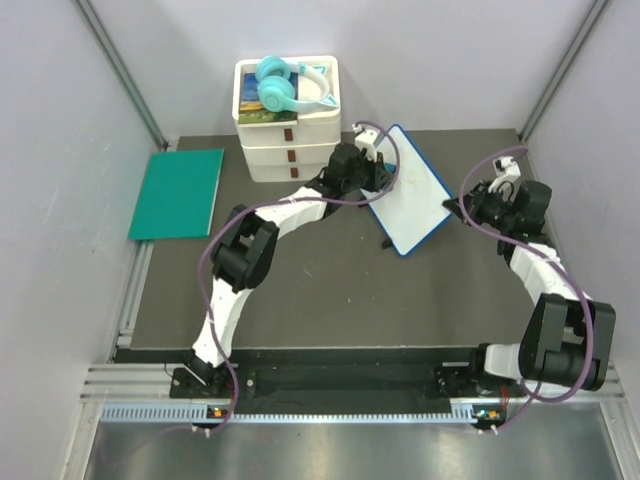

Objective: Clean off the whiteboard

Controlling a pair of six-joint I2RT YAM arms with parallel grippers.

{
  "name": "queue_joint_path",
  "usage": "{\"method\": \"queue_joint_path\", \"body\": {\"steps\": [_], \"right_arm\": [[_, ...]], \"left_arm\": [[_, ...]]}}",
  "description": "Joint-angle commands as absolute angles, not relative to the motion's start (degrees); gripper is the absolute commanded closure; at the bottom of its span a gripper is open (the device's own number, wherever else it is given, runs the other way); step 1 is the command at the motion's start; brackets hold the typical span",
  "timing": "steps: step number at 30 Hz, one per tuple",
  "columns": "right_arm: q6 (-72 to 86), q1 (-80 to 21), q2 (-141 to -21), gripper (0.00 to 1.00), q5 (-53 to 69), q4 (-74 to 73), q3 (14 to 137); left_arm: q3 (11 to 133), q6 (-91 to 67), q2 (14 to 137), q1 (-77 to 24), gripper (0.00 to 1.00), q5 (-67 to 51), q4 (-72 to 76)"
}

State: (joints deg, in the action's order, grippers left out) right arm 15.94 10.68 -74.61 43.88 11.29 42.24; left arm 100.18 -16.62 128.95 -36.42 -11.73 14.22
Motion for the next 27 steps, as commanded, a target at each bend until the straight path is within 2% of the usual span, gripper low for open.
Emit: {"method": "queue_joint_path", "body": {"steps": [1,11,19,27], "right_arm": [[12.1,7.4,-78.8,1.0,50.4,0.2,42.4],[7.5,1.9,-81.2,1.0,45.3,-6.3,45.9],[5.9,0.3,-81.8,1.0,42.5,-8.7,47.9],[5.6,0.3,-81.5,1.0,40.8,-9.6,47.8]], "left_arm": [[107.2,-18.0,132.4,-36.1,1.0,-13.6,17.8],[116.3,-17.5,138.3,-39.3,1.0,-24.1,16.0],[109.8,-12.9,133.9,-43.9,1.0,-21.4,16.3],[110.0,-11.6,136.7,-41.8,1.0,-13.6,11.0]]}}
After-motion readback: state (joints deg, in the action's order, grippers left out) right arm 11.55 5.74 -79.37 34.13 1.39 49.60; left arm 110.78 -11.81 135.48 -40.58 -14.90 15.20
